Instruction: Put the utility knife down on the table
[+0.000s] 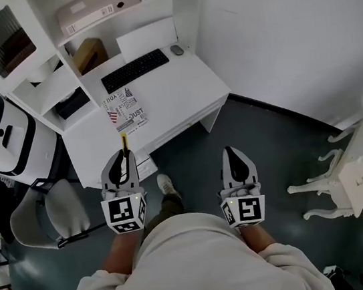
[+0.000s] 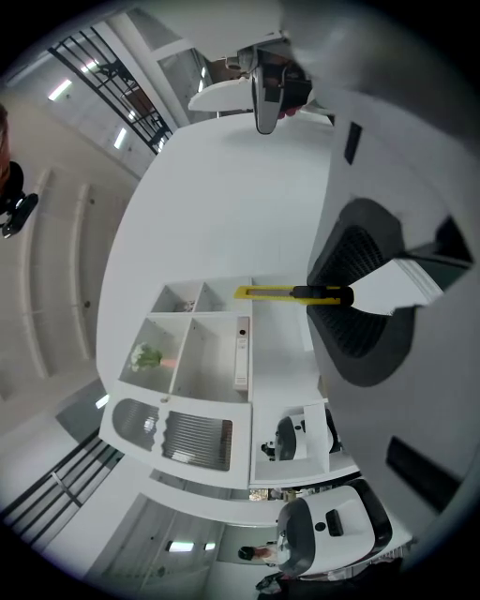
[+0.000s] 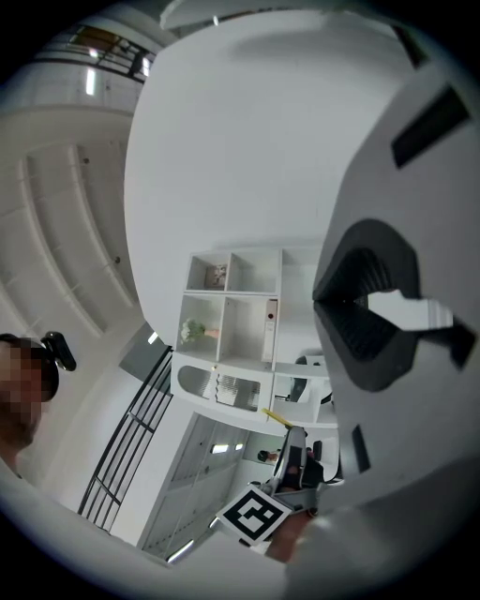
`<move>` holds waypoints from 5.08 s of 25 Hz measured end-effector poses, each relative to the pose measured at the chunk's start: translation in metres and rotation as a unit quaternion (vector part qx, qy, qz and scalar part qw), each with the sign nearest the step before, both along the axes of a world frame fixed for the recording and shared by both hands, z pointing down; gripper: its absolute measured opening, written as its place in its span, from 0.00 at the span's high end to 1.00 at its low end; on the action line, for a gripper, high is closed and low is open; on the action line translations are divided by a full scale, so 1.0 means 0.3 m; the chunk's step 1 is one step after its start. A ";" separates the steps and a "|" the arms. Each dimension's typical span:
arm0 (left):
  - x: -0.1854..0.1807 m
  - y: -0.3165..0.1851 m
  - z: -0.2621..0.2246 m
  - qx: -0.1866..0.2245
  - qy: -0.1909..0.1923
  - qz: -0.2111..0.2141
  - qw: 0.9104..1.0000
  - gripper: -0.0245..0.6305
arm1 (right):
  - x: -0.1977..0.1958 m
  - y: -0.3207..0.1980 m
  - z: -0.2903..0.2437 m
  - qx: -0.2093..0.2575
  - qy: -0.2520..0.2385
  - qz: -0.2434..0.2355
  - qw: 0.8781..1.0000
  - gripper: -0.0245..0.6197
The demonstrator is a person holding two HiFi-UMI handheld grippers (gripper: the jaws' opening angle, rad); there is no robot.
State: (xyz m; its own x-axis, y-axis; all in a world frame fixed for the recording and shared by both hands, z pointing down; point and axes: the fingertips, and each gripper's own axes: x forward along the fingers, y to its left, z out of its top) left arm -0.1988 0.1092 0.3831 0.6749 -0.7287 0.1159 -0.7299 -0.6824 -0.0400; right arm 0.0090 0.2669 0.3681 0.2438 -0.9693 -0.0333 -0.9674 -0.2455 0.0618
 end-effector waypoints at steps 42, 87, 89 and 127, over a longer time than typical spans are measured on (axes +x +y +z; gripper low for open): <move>0.589 -0.878 0.209 -0.097 -0.007 -0.035 0.995 0.87 | 0.535 -1.139 0.056 -0.036 0.002 -0.093 0.995 0.96; 0.812 -1.164 1.306 -0.440 -0.098 -0.260 0.854 0.86 | 1.066 -1.482 0.288 -0.134 -0.001 -0.175 0.975 0.96; 0.814 -1.164 1.335 -0.452 -0.099 -0.259 0.848 0.87 | 1.080 -1.488 0.295 -0.138 -0.001 -0.171 0.976 0.96; 0.833 -1.116 1.440 -0.531 -0.109 -0.221 0.810 0.76 | 1.111 -1.518 0.310 -0.137 -0.021 -0.161 0.977 0.96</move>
